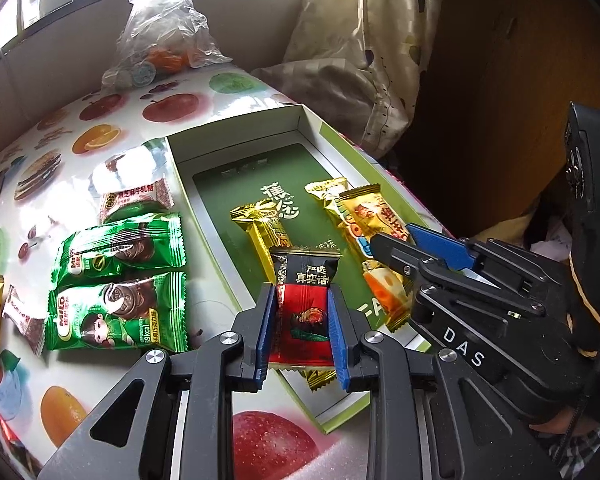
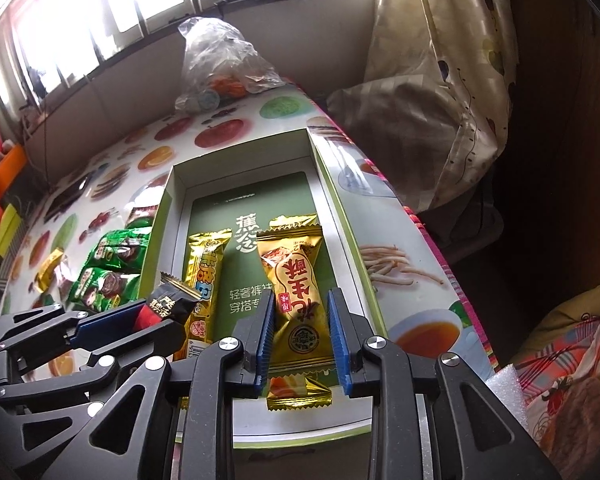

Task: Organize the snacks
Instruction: 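Open the right tool to drop the yellow candy in the box while the left tool releases the red candy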

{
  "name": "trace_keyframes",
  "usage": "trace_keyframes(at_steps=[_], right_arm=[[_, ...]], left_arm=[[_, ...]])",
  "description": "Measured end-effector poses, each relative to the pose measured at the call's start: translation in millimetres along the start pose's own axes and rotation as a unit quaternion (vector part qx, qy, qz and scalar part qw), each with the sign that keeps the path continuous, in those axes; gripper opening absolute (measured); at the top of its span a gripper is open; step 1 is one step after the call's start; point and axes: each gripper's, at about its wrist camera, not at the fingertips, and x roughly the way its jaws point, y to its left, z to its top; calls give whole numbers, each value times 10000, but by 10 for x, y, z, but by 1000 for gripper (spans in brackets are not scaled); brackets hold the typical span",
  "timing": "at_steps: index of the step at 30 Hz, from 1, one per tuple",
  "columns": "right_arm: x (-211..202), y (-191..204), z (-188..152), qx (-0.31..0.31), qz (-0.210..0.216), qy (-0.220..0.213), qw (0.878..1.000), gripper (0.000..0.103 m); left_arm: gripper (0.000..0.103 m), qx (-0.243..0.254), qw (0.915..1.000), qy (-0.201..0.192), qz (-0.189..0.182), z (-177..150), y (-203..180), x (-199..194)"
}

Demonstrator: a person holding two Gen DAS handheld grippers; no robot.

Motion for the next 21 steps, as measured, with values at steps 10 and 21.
trace_keyframes(at_steps=[10,21], right_arm=[[-27,-11,-5,83,-11,-20,10000,30],[-109,-12,-4,162,13,-110,9998,34]], left_arm=[[31,-12,10000,26,-25,-10,-2,0],[41,-26,9999,-149,37,-44,30,-141]])
